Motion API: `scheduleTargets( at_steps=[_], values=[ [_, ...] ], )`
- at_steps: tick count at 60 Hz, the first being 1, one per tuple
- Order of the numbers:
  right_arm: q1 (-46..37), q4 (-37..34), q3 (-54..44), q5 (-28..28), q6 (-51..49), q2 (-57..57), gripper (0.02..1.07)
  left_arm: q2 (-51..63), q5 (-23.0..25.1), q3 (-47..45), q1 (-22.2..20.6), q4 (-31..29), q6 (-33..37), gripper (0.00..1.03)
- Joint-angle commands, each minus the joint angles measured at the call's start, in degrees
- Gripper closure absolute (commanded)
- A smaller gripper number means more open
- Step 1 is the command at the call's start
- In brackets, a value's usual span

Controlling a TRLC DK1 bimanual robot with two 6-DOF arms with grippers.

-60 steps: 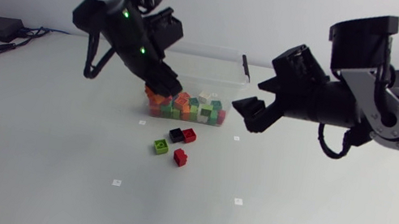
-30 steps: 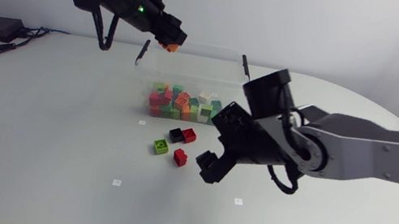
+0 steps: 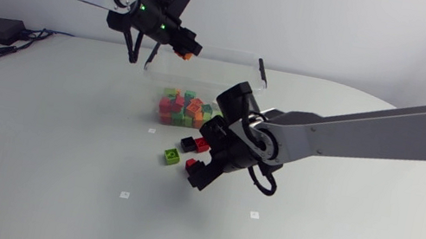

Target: Place the duplo bricks in the container

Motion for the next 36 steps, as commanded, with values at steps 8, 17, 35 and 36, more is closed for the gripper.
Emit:
scheduleTargets(
  at_steps=[8,17,35,36],
  values=[
    [1.8,-1.5,4.6,0.7,2.8,4.6,0.13,4.5,0.4,4.8,0.4,-0.1,-1.8,0.60],
    [2.8,-2.0,6.3,0.7,3.0,6.1,0.18,5.8,0.3,6.7,0.8,-2.8,-1.6,0.15],
    [2.8,-3.5,8.5,0.7,3.4,8.7,0.30,-0.4,0.3,4.0,3.2,-4.3,-1.0,0.05],
    [2.8,-3.6,8.7,0.7,3.4,8.8,0.32,-1.6,0.3,3.4,3.3,-4.6,-0.8,0.05]
  ],
)
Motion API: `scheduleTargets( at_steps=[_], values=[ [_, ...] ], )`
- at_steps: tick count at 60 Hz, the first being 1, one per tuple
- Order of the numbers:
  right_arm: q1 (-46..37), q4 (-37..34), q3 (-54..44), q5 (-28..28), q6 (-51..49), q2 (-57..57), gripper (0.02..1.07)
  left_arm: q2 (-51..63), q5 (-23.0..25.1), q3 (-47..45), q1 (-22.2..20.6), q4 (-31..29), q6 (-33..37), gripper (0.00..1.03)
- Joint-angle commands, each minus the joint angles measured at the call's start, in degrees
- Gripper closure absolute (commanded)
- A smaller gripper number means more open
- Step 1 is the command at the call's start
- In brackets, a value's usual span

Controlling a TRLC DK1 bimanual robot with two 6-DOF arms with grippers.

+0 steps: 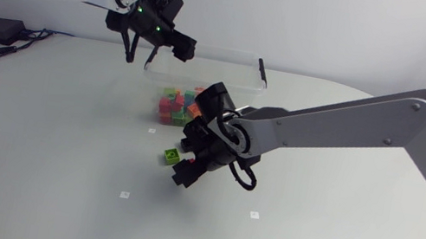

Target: Place the duplo bricks in the container

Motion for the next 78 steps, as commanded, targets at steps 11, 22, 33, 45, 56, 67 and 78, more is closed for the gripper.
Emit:
scheduleTargets(
  at_steps=[11,22,33,45,56,67,78],
  values=[
    [0.2,-2.6,3.5,0.6,2.0,2.7,0.51,-14.6,0.2,-6.9,0.6,-2.1,1.2,0.06],
    [0.2,-6.2,5.9,1.0,2.6,4.4,0.57,-22.2,0.3,-11.7,0.8,-7.8,3.9,0.06],
    [0.6,-10.6,8.8,1.2,3.3,6.3,0.67,-27.4,0.3,-17.4,0.6,-11.7,6.7,0.06],
    [1.2,-10.9,8.9,1.4,3.4,6.4,0.79,-30.4,0.2,-22.2,0.2,-13.8,8.5,0.06],
    [1.2,-10.7,7.0,1.5,3.0,3.9,0.85,-32.6,-0.2,-29.6,-2.0,-15.8,13.2,0.06],
    [-0.1,-11.8,3.0,1.5,1.9,-4.5,0.85,-34.4,-0.2,-39.8,-5.1,-15.3,19.3,0.06],
    [-2.9,-14.0,0.8,1.4,0.5,-12.6,0.85,-32.6,-0.2,-47.5,-7.0,-8.3,23.7,0.06]
  ],
)
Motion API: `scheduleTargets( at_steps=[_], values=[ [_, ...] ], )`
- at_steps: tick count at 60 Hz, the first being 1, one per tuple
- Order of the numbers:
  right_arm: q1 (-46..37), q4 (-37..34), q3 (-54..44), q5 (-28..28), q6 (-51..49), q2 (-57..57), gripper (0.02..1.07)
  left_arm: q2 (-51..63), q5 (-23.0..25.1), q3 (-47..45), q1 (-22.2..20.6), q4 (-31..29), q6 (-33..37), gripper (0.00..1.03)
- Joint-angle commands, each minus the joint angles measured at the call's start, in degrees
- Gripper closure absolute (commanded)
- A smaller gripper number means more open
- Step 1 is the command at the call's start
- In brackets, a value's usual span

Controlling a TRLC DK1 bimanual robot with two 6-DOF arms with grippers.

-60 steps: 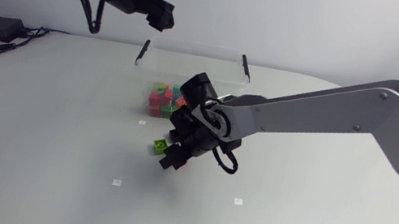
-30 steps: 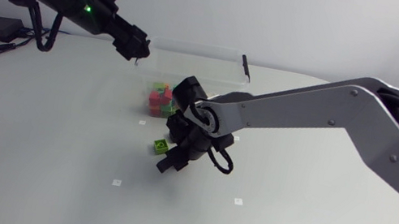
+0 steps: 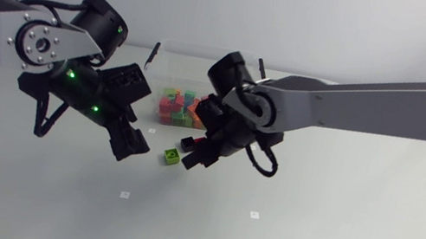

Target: Place the duplo bricks in the container

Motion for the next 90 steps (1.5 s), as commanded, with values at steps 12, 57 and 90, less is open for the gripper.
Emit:
scheduleTargets(
  at_steps=[12,57,90],
  values=[
    [-4.5,-2.6,-3.0,-1.2,-1.8,-10.4,0.85,8.3,3.3,-4.5,-0.7,9.0,5.4,0.06],
    [-14.4,-3.0,7.8,-9.8,-3.3,-15.2,0.85,30.2,9.4,7.2,-1.0,17.9,6.9,0.06],
    [-15.9,5.4,15.4,-10.6,-1.2,-4.9,0.85,32.8,9.3,8.9,-0.5,15.4,7.2,0.86]
  ],
)
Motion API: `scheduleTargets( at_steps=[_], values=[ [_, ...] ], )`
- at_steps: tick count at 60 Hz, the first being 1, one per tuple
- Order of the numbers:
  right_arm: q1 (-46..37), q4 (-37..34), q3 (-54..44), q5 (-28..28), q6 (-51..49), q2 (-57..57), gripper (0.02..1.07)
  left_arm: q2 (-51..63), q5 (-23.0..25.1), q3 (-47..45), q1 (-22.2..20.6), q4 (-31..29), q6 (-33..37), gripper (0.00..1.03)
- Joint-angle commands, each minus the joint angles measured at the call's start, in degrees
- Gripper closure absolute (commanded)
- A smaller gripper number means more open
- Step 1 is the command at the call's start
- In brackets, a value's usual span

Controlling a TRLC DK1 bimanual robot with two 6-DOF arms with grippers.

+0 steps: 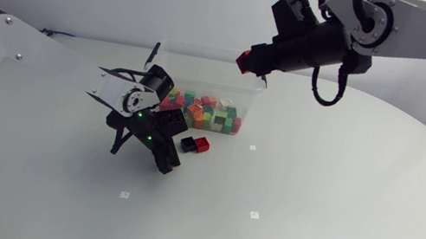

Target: Place the duplo bricks in the container

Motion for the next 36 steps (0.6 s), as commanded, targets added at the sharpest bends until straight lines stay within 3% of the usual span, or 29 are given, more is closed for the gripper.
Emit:
scheduleTargets(
  at_steps=[1,26,36],
  values=[
    [-0.1,1.6,2.5,-0.2,1.0,2.7,0.85,0.5,0.3,0.5,0.5,-2.3,1.5,0.86],
    [0.5,3.9,10.0,0.1,2.2,12.7,0.85,-14.0,1.9,-1.4,3.3,-9.8,2.6,0.87],
    [0.7,3.8,13.3,1.6,2.3,16.8,0.83,-21.7,4.8,0.0,5.1,-13.5,2.1,0.87]
  ],
)
